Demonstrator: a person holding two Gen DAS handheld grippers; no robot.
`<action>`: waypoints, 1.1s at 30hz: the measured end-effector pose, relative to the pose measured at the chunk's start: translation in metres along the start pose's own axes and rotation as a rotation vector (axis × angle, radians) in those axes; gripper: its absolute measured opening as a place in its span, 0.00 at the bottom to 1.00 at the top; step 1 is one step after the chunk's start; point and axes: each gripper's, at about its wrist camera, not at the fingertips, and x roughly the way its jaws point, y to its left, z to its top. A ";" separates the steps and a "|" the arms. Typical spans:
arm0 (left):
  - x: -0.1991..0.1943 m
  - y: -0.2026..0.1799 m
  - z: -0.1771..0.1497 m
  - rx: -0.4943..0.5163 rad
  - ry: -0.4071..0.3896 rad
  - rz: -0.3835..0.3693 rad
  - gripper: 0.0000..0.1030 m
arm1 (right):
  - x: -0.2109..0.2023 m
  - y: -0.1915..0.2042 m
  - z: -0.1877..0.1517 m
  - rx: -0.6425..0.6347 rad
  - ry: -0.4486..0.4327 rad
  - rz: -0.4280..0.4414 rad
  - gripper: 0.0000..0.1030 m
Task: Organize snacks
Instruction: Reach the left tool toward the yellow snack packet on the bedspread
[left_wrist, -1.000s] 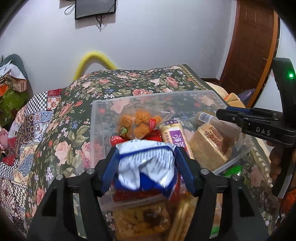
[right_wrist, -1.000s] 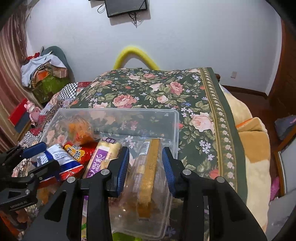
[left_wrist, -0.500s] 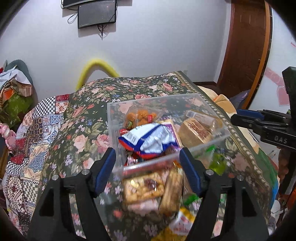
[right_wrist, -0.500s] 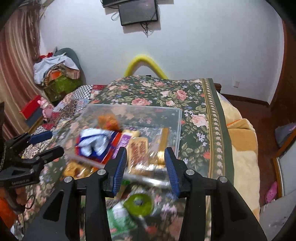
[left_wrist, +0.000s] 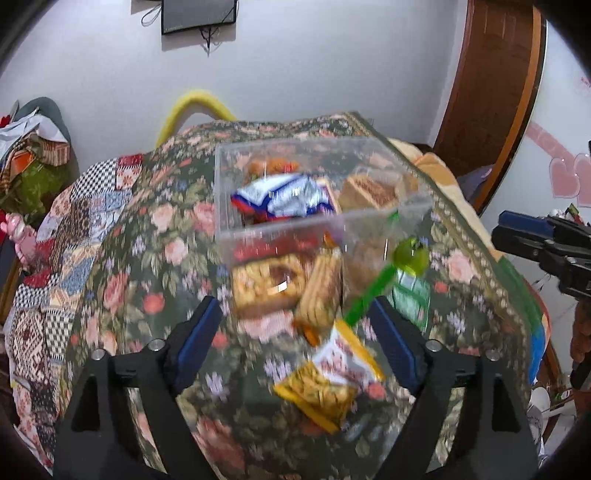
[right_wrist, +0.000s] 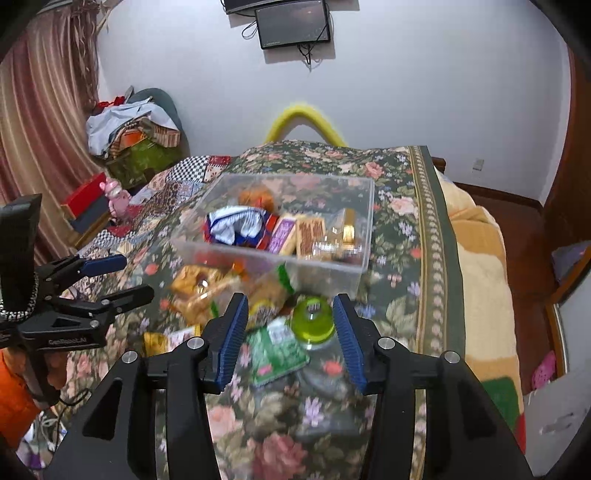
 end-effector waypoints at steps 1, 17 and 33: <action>0.002 -0.003 -0.007 -0.004 0.013 0.005 0.86 | -0.001 0.002 -0.004 0.001 0.004 0.002 0.48; 0.054 -0.017 -0.061 -0.048 0.189 -0.020 0.89 | 0.028 0.011 -0.044 -0.036 0.101 0.014 0.55; 0.049 0.010 -0.065 -0.081 0.117 -0.098 0.31 | 0.088 0.013 -0.041 -0.012 0.191 0.032 0.55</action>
